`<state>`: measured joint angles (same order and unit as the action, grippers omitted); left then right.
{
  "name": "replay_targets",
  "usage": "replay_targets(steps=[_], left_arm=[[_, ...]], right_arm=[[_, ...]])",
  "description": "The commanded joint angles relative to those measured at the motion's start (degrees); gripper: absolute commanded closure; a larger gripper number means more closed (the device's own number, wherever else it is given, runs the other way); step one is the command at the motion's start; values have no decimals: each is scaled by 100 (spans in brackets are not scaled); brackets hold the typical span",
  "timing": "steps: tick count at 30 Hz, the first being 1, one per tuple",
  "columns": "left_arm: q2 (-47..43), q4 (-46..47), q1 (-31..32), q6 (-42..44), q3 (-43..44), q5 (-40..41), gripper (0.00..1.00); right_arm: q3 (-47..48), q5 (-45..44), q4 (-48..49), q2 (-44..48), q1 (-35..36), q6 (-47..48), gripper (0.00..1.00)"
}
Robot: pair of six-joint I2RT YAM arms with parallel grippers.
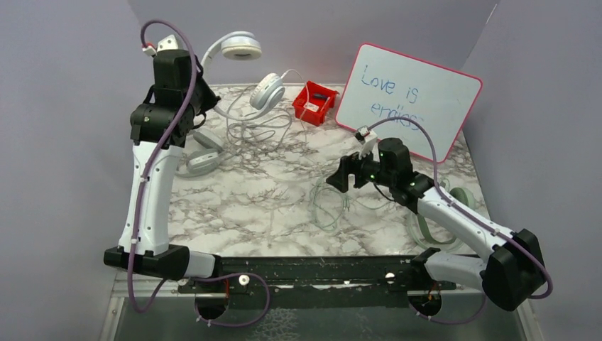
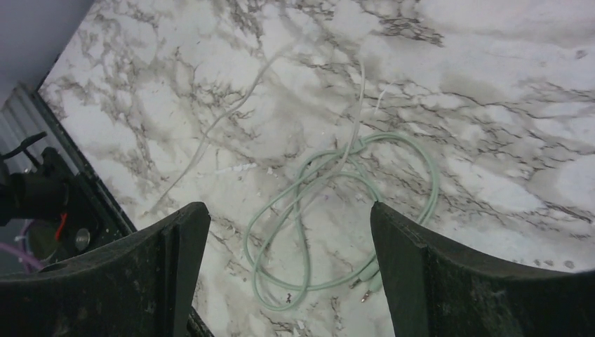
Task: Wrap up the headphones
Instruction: Wrap the headphones cable around the headphones.
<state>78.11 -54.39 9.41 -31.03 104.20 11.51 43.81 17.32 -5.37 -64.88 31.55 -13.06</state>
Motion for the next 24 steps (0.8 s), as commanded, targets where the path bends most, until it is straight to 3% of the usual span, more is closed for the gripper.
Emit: replay_targets(steps=[1,7,15,21,24], left_arm=[[17,-348,-26,-70,1073,-312,100],[95,-374,-27,-53,1715,-582,100],[141,-28,-27,-140,2235,-1054,100],[236,14,-22,-311,2602,-1489,100],[233,59,-25,-373,2609,-1649,100]], right_arm=[[-157,1048,1485,-261,11,-312,11],[7,977,2341,-827,4,-967,10],[366,2124,4023,-2091,170,-2261,19],[944,406,3126,-2536,397,-1312,19],[1007,36,3239,-2656,396,-1083,20]])
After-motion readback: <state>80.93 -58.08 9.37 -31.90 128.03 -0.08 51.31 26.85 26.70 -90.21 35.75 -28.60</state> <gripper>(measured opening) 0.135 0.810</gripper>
